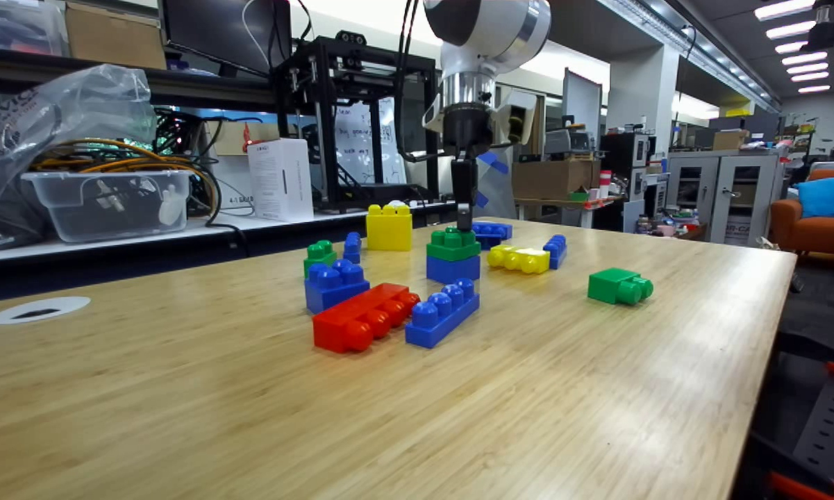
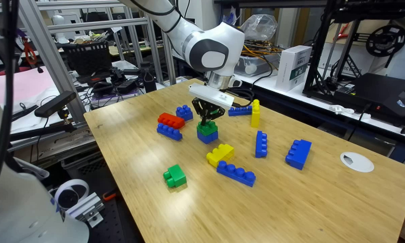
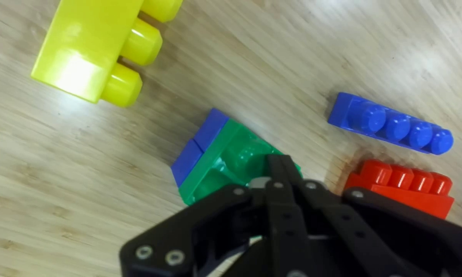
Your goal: Turn the blue legos with the green legos on the top anti clockwise then put the green legos on top of the same legos
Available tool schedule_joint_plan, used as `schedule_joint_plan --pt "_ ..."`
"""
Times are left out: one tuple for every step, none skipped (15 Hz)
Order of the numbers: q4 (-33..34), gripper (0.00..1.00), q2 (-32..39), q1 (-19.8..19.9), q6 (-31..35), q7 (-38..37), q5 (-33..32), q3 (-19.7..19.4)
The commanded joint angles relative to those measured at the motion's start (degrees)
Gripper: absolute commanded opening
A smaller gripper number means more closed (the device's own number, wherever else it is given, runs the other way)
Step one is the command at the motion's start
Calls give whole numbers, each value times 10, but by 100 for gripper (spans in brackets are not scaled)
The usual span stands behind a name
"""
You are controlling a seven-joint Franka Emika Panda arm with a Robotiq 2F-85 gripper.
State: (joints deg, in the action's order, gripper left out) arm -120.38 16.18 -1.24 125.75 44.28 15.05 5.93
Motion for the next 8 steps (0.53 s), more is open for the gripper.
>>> schedule_joint_plan --pt "2 0 8 7 -7 9 -14 8" --pt "1 0 7 7 -6 11 -14 8" --pt "0 0 3 7 -3 13 -16 8" --pt "-1 0 1 6 -3 14 -19 8" --pt "-1 0 -2 6 0 15 -22 8" --pt "-1 0 -3 6 1 15 -26 7" --pt "-1 0 -4 5 2 15 -34 7" --pt "-2 0 -5 5 6 17 -42 6"
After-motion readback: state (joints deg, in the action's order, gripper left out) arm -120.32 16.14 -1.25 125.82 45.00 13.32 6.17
